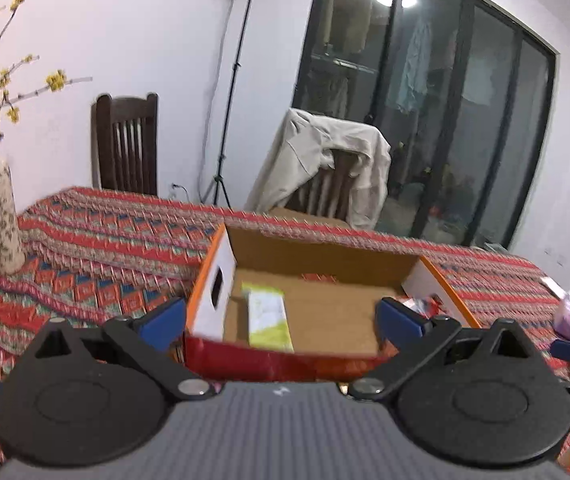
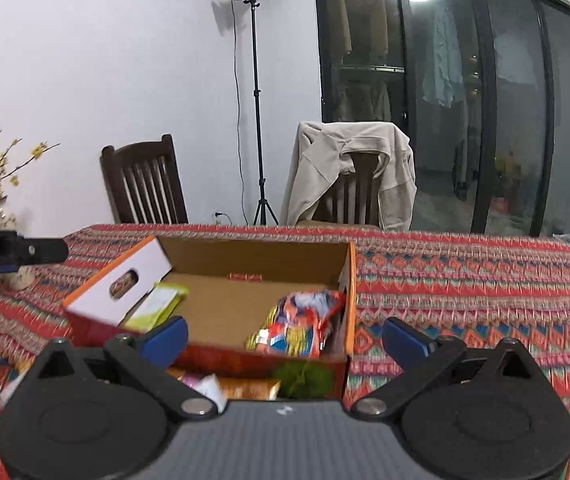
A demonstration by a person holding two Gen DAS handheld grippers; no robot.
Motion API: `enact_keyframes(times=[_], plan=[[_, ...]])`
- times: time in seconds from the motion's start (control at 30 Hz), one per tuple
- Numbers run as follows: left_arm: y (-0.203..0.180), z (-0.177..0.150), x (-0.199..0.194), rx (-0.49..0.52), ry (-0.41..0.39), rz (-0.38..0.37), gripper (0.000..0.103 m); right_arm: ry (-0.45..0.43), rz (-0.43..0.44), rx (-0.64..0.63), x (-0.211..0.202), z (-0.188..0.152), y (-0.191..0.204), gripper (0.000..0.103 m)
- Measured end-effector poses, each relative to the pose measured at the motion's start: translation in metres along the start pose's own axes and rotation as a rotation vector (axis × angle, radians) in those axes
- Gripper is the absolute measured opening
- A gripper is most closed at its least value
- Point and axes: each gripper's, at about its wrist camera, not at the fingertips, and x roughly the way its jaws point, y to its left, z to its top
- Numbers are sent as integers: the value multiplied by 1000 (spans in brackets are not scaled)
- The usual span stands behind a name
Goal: Organize snacks
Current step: 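Withdraw both tools from the box back toward the snack pile, then grasp the solid lime-green bar with the right tool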
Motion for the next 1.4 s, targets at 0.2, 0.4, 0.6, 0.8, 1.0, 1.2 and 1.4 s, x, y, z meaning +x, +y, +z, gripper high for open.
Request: enact_keyframes(times=[0.2,0.4,0.6,0.8,1.0,1.2,1.4], plan=[[1,-29,-22,14,17,-40,103,53,15,18,-19,-37,-1,103],[9,-52,-29,9,53,-70,103,90,10,52,-29,-64,-5,103],[19,-71,-21,-24,93,-92,103,90,-3,75,-32,-70,-9,103],[25,-81,-8,-40,104,-86,103,96,-16,65,-32,-76,-11,103],[28,-85,-4,-44,84,-67,103,106,-54,63,-25,-75,-15,103],[32,-85,-1,-59,95,-69,103,127,-92,64,-14,-75,-18,103],[30,-88,2,-46,109,-55,103,116,-123,89,-3,-64,-28,91]])
